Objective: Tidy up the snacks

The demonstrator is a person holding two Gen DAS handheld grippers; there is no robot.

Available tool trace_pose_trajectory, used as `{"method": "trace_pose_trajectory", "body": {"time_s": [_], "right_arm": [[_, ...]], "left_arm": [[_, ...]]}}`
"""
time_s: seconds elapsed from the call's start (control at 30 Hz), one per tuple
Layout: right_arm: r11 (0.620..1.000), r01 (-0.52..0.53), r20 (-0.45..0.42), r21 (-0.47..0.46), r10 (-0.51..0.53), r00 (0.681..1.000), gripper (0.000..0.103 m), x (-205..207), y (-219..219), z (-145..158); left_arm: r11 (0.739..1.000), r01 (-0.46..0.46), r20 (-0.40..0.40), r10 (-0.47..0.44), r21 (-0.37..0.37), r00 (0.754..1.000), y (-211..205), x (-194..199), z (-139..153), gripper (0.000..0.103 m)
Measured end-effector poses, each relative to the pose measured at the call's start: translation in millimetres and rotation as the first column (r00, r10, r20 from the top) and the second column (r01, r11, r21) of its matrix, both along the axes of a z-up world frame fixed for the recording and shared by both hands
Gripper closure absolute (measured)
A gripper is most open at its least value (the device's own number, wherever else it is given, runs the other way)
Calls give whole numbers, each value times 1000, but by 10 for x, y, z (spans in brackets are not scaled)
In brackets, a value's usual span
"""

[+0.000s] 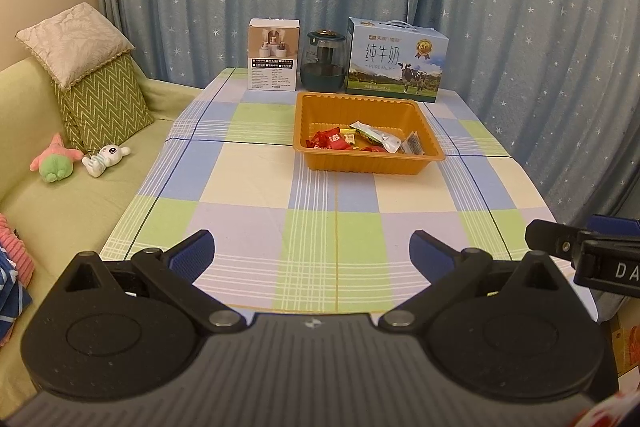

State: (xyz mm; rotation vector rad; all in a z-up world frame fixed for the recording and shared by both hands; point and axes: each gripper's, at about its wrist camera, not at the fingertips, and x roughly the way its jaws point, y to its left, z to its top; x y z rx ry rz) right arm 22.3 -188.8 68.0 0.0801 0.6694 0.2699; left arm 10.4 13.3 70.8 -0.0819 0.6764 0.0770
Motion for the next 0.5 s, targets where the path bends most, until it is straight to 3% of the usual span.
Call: {"method": "trace_pose_trajectory", "body": {"time_s": [0.5], "right_arm": [[1000,0,0,0,0,1000,15,-5,12,6]], "left_arm": [[1000,2,0,-2,0,1000,-1,3,-5,0]]}}
